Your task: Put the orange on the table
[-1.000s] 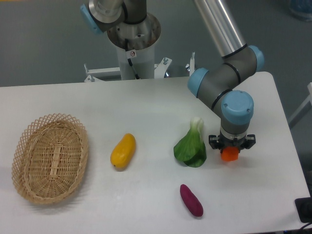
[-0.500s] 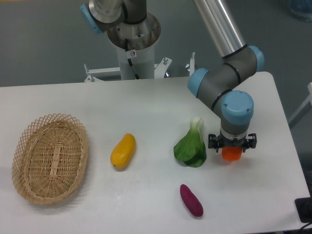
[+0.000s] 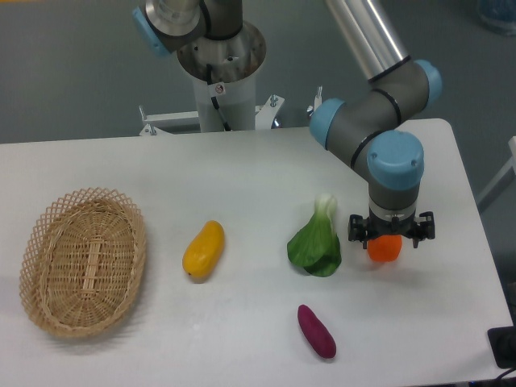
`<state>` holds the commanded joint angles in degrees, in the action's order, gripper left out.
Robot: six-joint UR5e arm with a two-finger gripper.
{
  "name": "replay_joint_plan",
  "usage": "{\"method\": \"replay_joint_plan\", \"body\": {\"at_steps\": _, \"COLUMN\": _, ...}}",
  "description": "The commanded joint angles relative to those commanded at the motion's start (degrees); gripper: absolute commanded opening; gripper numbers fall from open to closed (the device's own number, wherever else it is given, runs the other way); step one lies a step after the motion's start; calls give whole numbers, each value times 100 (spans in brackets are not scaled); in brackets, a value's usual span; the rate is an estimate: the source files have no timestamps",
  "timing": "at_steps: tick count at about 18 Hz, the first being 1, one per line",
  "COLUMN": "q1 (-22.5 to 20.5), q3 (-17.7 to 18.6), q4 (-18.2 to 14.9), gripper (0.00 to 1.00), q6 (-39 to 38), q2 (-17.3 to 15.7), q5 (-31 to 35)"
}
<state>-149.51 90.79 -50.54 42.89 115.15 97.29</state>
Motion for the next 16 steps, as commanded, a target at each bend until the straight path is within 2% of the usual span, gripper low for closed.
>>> {"method": "replay_joint_plan", "body": {"at_steps": 4, "q1": 255, "q3": -87, "q4": -175, "gripper": 100, "q6": 561, "q2": -370, "q5": 9}}
{"method": "replay_joint_plan", "body": {"at_steps": 5, "q1": 334, "q3": -201, "q4": -376, "gripper": 100, "q6": 676, "q2": -405, "q5": 9}}
{"method": "replay_joint_plan", "body": {"at_steps": 8, "q1": 571, "q3": -780, "q4": -1342, "gripper": 100, "q6": 844, "q2": -450, "q5": -79}}
{"method": "replay_joint_plan", "body": {"at_steps": 10, "q1": 686, "q3": -1080, "q4": -1765, "gripper": 100, "q6": 1054, "q2": -432, "q5": -97}}
{"method": "replay_joint_plan", "body": {"at_steps": 13, "q1": 941, "q3": -1204, "q4": -1863, "gripper": 100, "q6": 1397, "q2": -511, "q5": -227}}
{"method": "replay_joint_plan", "body": {"at_steps": 16, "q1": 959, "q3": -1116, "q4": -1959, "gripper": 100, "q6": 1512, "q2": -695, "q5": -527}}
